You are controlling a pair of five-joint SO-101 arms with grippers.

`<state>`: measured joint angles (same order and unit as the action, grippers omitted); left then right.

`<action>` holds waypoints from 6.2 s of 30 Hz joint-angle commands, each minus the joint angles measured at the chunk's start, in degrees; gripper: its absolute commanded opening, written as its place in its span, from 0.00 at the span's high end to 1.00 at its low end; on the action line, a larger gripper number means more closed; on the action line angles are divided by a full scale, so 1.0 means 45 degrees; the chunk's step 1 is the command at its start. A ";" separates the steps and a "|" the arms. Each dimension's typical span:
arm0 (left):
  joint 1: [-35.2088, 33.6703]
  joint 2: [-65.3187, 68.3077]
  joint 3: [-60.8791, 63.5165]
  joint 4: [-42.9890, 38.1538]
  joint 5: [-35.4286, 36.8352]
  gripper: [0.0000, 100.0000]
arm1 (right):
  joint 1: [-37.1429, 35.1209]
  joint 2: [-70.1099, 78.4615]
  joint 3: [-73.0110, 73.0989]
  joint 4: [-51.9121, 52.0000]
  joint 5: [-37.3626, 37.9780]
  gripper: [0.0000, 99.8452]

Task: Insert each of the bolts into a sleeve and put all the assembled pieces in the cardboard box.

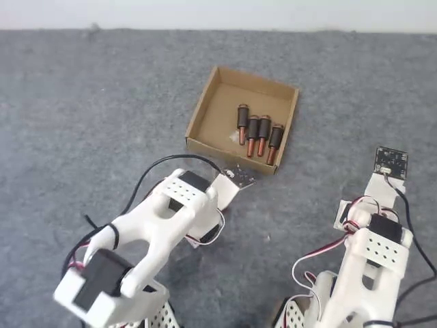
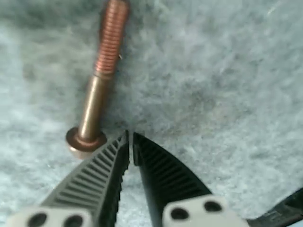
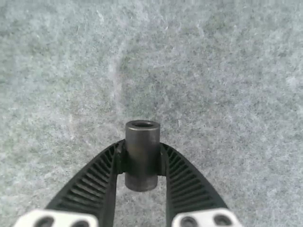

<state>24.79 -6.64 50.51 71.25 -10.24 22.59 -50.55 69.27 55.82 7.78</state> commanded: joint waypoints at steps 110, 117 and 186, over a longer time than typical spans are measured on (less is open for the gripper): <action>-0.2247 -0.1250 -0.0713 -0.3907 0.5392 0.99 | -0.0264 -0.0400 -0.0059 -0.0205 0.0195 0.99; -0.2794 -0.1700 -0.0400 -0.3829 0.5783 0.99 | -0.0264 -0.0400 -0.0039 -0.0205 0.0195 0.99; -0.5353 -0.0352 -0.0186 -0.5958 0.6681 0.85 | -0.5597 -0.0537 0.3106 -0.9055 0.0195 0.99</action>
<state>0.97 -8.57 50.24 45.85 19.30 -2.46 -50.99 84.13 16.44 7.78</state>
